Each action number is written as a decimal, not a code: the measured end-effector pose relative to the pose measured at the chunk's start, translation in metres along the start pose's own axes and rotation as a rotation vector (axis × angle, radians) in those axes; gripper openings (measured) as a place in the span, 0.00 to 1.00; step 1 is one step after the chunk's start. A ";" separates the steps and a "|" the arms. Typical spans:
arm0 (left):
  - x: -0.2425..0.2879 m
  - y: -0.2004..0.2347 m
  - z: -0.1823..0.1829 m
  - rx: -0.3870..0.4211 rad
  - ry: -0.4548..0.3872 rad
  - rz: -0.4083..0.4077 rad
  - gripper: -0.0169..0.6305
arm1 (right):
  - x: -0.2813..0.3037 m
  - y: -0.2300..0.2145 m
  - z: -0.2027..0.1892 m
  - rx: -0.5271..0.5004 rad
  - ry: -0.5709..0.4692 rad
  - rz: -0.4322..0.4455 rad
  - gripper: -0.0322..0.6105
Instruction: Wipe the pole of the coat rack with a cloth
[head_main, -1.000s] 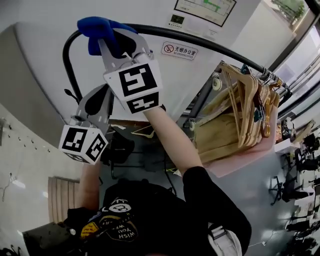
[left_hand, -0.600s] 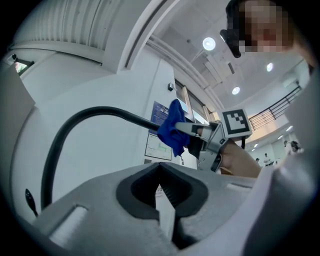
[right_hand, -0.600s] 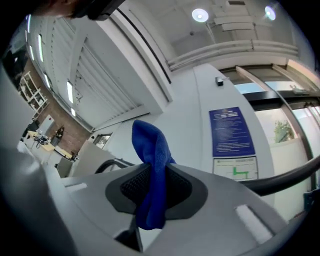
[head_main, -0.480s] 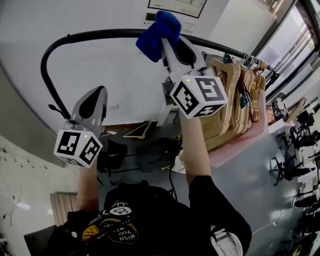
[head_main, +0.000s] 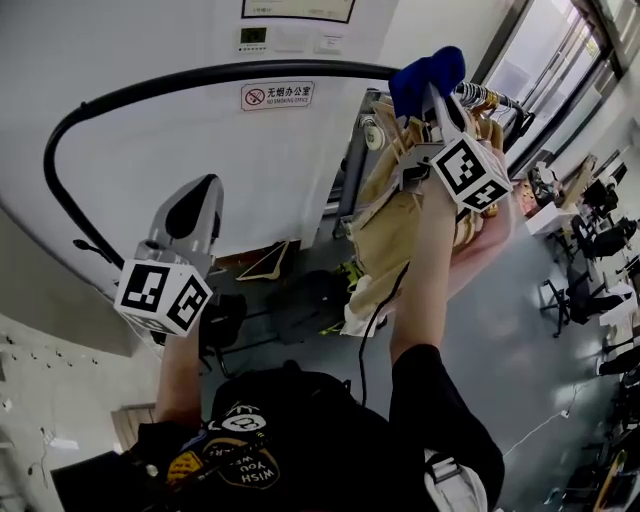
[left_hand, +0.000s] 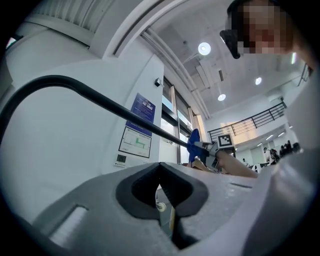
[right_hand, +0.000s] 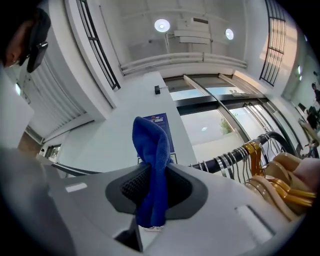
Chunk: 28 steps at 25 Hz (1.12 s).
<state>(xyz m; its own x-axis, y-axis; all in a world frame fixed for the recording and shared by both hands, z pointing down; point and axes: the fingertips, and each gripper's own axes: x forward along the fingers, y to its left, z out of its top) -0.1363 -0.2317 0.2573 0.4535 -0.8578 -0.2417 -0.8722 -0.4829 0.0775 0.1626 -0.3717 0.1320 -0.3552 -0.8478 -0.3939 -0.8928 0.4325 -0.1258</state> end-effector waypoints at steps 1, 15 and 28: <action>0.002 -0.001 -0.001 0.003 0.001 -0.004 0.03 | -0.001 0.000 -0.001 -0.013 0.000 -0.002 0.17; 0.041 -0.034 -0.002 0.029 0.000 -0.067 0.03 | 0.001 0.011 -0.006 -0.198 0.050 -0.061 0.16; 0.058 -0.051 -0.010 0.026 0.011 -0.109 0.03 | 0.001 0.010 -0.006 -0.215 0.063 -0.045 0.16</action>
<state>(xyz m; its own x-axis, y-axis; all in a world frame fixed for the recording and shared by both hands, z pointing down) -0.0635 -0.2585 0.2485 0.5479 -0.8024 -0.2366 -0.8219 -0.5690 0.0262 0.1517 -0.3705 0.1362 -0.3239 -0.8852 -0.3340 -0.9443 0.3239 0.0573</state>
